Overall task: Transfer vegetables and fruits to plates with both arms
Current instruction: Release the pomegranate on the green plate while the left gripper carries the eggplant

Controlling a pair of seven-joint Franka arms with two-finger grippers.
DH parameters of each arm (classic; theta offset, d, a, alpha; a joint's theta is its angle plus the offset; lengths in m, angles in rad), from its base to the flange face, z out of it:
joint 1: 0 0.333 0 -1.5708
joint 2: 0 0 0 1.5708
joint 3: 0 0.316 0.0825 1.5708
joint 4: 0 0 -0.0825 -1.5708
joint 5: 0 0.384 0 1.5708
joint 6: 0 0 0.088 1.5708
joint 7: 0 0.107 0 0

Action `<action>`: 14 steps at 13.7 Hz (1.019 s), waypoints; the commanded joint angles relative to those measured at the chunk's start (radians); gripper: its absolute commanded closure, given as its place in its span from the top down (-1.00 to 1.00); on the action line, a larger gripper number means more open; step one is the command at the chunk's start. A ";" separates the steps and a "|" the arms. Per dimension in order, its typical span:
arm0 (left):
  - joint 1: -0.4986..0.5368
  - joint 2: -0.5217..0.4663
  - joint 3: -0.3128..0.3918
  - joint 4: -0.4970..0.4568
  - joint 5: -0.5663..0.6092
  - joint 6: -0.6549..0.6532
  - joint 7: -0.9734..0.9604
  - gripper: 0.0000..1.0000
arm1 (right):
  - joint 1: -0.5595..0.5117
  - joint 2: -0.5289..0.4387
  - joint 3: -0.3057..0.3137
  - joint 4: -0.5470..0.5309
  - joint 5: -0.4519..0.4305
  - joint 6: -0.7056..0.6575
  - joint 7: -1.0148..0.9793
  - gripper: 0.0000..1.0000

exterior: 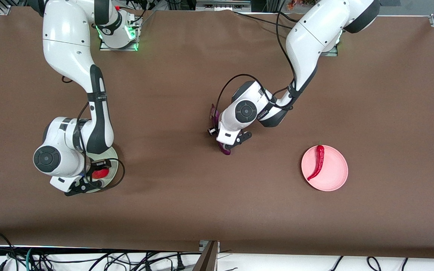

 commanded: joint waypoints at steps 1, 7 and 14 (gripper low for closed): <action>-0.007 0.001 0.008 0.003 0.023 0.014 -0.018 -0.99 | 0.003 0.002 0.001 -0.023 0.021 0.033 0.006 -0.58; 0.137 -0.066 0.008 0.035 0.046 -0.171 0.186 -1.00 | 0.004 -0.024 -0.002 -0.014 0.052 0.016 -0.002 1.00; 0.431 -0.106 0.008 0.141 0.035 -0.543 0.770 -1.00 | 0.018 -0.234 -0.017 -0.011 0.011 -0.240 0.003 1.00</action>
